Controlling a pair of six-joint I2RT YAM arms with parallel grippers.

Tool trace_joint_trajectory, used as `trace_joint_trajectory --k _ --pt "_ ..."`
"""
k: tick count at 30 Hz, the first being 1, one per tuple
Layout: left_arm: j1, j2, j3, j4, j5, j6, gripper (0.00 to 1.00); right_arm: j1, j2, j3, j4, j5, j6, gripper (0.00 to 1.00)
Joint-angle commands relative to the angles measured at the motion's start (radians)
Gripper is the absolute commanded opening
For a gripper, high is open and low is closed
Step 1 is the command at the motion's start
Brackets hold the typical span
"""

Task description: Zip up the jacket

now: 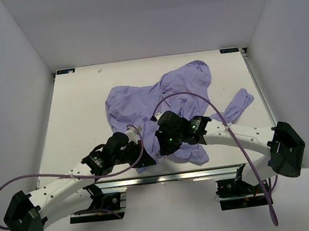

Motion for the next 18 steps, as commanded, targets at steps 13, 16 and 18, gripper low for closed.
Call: trace_joint_trajectory --k 13,16,18 --pt "-0.01 -0.002 -0.104 -0.227 0.128 0.018 0.0 -0.226 0.139 0.239 -0.011 0.296 -0.072 0.0" --pt "-0.013 -0.025 -0.14 -0.223 0.172 -0.008 0.0 -0.28 0.197 0.304 -0.005 0.298 -0.109 0.0" --pt "-0.015 -0.047 -0.154 -0.232 0.181 -0.02 0.0 -0.338 0.251 0.334 0.036 0.289 -0.141 0.0"
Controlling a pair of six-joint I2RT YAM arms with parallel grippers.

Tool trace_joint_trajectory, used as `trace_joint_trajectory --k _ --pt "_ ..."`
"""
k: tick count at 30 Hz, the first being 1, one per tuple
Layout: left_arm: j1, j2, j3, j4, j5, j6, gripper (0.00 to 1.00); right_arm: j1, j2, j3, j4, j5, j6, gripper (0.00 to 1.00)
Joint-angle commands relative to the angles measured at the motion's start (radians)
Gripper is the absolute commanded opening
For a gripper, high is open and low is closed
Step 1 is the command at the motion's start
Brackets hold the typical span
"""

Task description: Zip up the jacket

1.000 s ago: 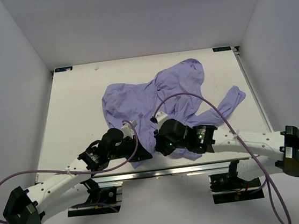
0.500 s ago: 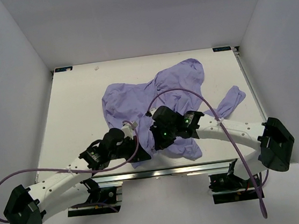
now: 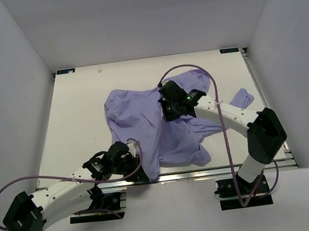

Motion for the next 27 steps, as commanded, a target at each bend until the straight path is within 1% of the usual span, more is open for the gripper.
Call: trace_joint_trajectory --k 1,2,3,4,5,6,7,8,10,11,12,13,14,15,16,17,19,20,21,22,23,24,25,26,27 --pt "-0.016 -0.038 -0.039 -0.129 0.09 -0.019 0.0 -0.101 0.072 0.121 0.102 0.106 -0.088 0.0" --pt "-0.016 -0.047 -0.037 -0.144 0.088 -0.017 0.0 -0.126 0.098 0.152 0.116 0.105 -0.1 0.0" --pt "-0.016 -0.064 -0.036 -0.175 0.084 -0.02 0.0 -0.181 0.163 0.19 0.13 0.1 -0.114 0.0" --pt "-0.016 -0.073 -0.039 -0.183 0.079 -0.022 0.0 -0.205 0.205 0.286 0.131 0.104 -0.134 0.0" --pt "-0.016 -0.082 -0.04 -0.189 0.079 -0.025 0.0 -0.233 0.292 0.342 0.135 0.105 -0.152 0.0" --pt "-0.016 -0.105 -0.045 -0.194 0.076 -0.034 0.0 -0.279 0.337 0.4 0.135 0.12 -0.169 0.0" --pt "-0.017 -0.116 -0.054 -0.191 0.081 -0.037 0.0 -0.301 0.387 0.541 0.122 0.135 -0.181 0.0" --pt "-0.016 -0.124 -0.058 -0.194 0.081 -0.043 0.0 -0.325 0.49 0.621 0.107 0.138 -0.194 0.0" --pt "-0.016 -0.143 -0.074 -0.186 0.094 -0.065 0.0 -0.386 0.59 0.788 0.07 0.152 -0.195 0.0" --pt "-0.017 -0.15 -0.094 -0.184 0.104 -0.072 0.0 -0.409 0.691 0.959 0.058 0.151 -0.197 0.0" --pt "-0.016 -0.153 -0.103 -0.181 0.117 -0.089 0.0 -0.451 0.734 1.035 0.058 0.147 -0.194 0.0" --pt "-0.016 -0.16 -0.112 -0.178 0.125 -0.097 0.0 -0.469 0.77 1.091 0.103 0.15 -0.191 0.0" --pt "-0.016 -0.167 -0.129 -0.181 0.131 -0.112 0.0 -0.501 0.797 1.108 0.152 0.152 -0.183 0.0" --pt "-0.017 -0.17 -0.138 -0.178 0.139 -0.121 0.0 -0.517 0.796 1.078 0.211 0.138 -0.174 0.0" --pt "-0.016 -0.177 -0.147 -0.171 0.145 -0.129 0.0 -0.528 0.778 1.041 0.33 0.109 -0.174 0.0" --pt "-0.016 -0.179 -0.16 -0.165 0.151 -0.146 0.0 -0.538 0.77 0.974 0.383 0.091 -0.169 0.0" --pt "-0.016 -0.179 -0.16 -0.157 0.145 -0.148 0.0 -0.537 0.771 0.958 0.441 0.057 -0.189 0.0" --pt "-0.016 -0.17 -0.142 -0.163 0.133 -0.145 0.0 -0.537 0.785 0.979 0.463 0.039 -0.191 0.0" --pt "-0.016 -0.161 -0.131 -0.164 0.112 -0.141 0.0 -0.537 0.793 0.996 0.463 -0.012 -0.192 0.0" --pt "-0.016 -0.15 -0.12 -0.163 0.104 -0.138 0.0 -0.537 0.796 1.005 0.461 -0.049 -0.195 0.11" --pt "-0.016 -0.122 -0.106 -0.174 0.093 -0.129 0.12 -0.537 0.788 1.002 0.458 -0.075 -0.192 0.23" --pt "-0.016 -0.105 -0.07 -0.189 0.078 -0.12 0.31 -0.537 0.775 0.975 0.457 -0.131 -0.189 0.35" --pt "-0.016 -0.09 -0.042 -0.207 0.032 -0.111 0.5 -0.537 0.734 0.95 0.457 -0.168 -0.194 0.53" --pt "-0.017 -0.064 -0.008 -0.264 -0.003 -0.094 0.81 -0.534 0.703 0.921 0.454 -0.188 -0.194 0.72" --pt "-0.016 -0.056 0.073 -0.288 -0.037 -0.082 0.94 -0.532 0.674 0.869 0.432 -0.195 -0.215 0.83"
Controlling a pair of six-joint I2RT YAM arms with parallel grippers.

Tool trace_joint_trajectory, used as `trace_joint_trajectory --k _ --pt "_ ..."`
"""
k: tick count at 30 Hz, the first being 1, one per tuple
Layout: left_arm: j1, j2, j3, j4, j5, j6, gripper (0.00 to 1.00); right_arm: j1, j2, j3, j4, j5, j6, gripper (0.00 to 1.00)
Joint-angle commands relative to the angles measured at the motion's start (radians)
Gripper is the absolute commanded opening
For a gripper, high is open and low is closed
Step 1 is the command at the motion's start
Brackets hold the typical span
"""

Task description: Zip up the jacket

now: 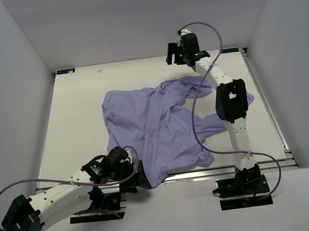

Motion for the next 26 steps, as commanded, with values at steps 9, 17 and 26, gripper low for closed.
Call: trace_joint_trajectory --k 9,17,26 --pt "0.002 0.101 0.549 -0.421 -0.541 0.073 0.98 -0.052 -0.71 -0.579 0.001 0.106 -0.004 0.89" --pt "0.291 0.237 0.883 -0.404 -0.787 0.182 0.98 -0.084 -1.28 -1.08 -0.172 0.122 0.139 0.89" --pt "0.468 0.365 1.025 -0.416 -0.679 0.262 0.98 -0.084 -1.634 -1.252 -0.237 0.095 0.118 0.9"
